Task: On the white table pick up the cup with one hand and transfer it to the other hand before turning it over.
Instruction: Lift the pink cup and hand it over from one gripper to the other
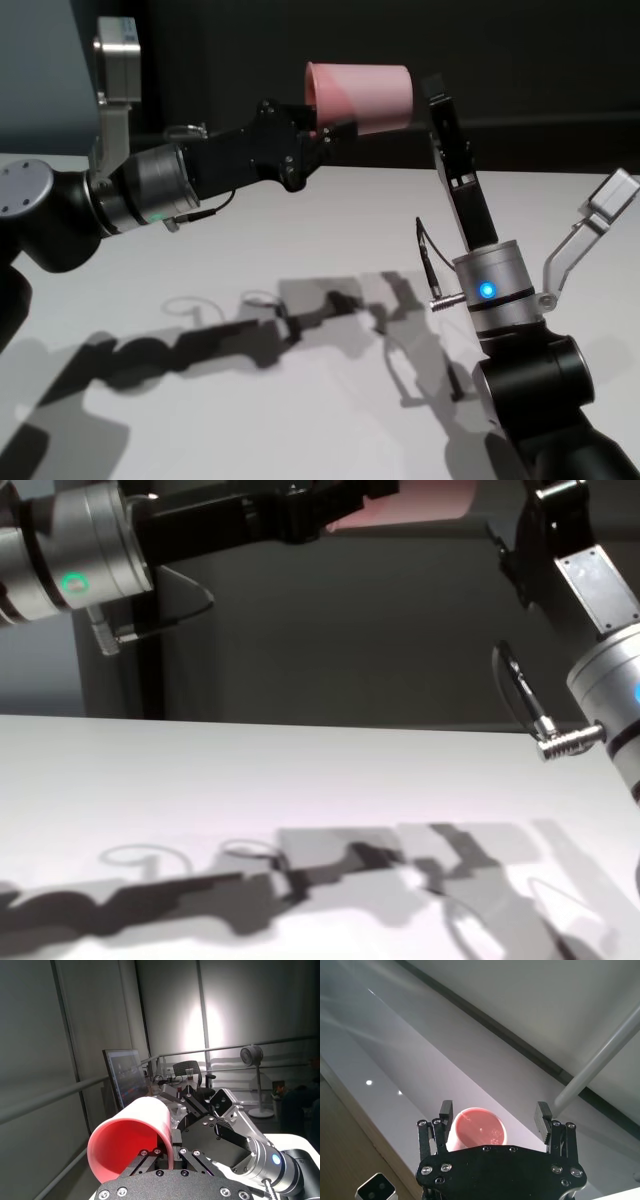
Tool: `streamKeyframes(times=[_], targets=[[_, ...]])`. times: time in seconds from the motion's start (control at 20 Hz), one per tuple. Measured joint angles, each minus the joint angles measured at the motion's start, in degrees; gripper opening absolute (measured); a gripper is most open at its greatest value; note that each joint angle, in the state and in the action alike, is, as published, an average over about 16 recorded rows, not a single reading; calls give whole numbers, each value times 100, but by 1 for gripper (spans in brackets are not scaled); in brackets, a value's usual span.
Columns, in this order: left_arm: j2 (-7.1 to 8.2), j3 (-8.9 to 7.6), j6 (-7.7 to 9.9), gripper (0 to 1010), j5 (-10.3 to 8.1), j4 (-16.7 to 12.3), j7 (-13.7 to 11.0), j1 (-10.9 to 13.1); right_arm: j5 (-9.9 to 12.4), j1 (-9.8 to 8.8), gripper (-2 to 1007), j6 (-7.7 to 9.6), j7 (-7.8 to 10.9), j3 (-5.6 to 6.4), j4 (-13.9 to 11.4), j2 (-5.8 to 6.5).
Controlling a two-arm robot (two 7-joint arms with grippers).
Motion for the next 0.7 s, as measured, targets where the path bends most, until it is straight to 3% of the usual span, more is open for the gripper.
streamKeyframes(times=[0.7], targets=[[0,0,0,48,0,0,0,0,370,211,1002,25,229,-222,276,-132]])
